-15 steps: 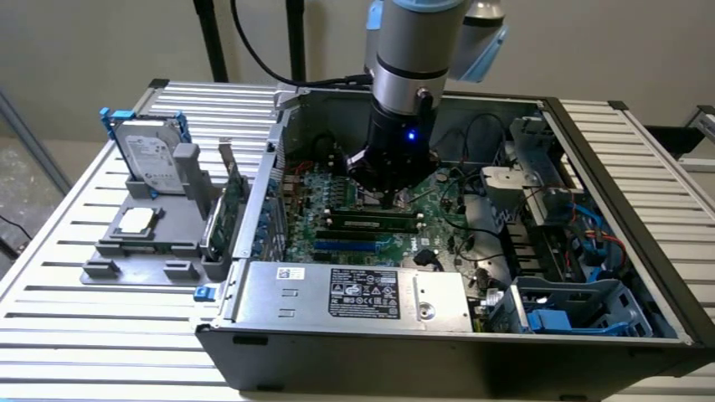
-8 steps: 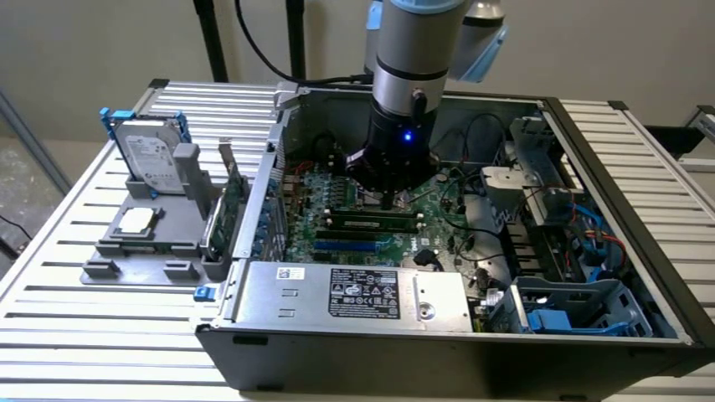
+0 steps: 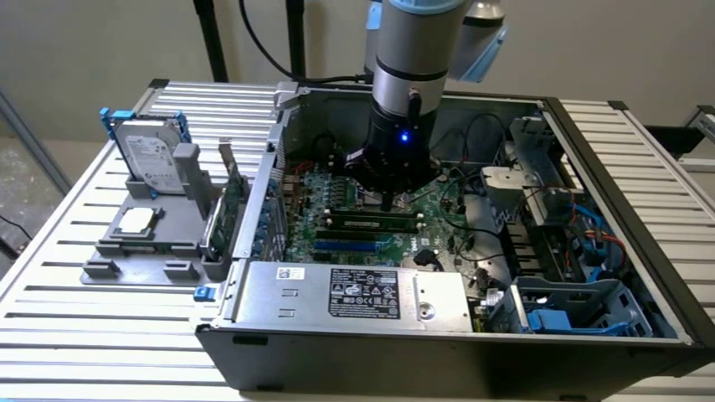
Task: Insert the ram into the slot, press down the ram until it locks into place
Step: 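Press down the ram until it locks into place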
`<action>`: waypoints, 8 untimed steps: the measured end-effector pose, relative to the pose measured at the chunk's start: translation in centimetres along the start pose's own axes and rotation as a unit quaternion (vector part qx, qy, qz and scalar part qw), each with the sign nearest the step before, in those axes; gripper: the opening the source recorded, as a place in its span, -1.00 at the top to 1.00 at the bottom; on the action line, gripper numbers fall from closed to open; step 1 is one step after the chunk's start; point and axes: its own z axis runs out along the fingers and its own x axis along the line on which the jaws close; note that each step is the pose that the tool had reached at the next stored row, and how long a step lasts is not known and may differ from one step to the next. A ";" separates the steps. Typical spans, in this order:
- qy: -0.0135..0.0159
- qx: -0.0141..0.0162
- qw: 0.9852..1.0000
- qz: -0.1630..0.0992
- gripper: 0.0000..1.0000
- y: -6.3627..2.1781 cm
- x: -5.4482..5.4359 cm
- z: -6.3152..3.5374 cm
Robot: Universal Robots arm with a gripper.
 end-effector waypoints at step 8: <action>0.013 0.004 1.000 0.007 0.79 -0.18 0.0 -0.02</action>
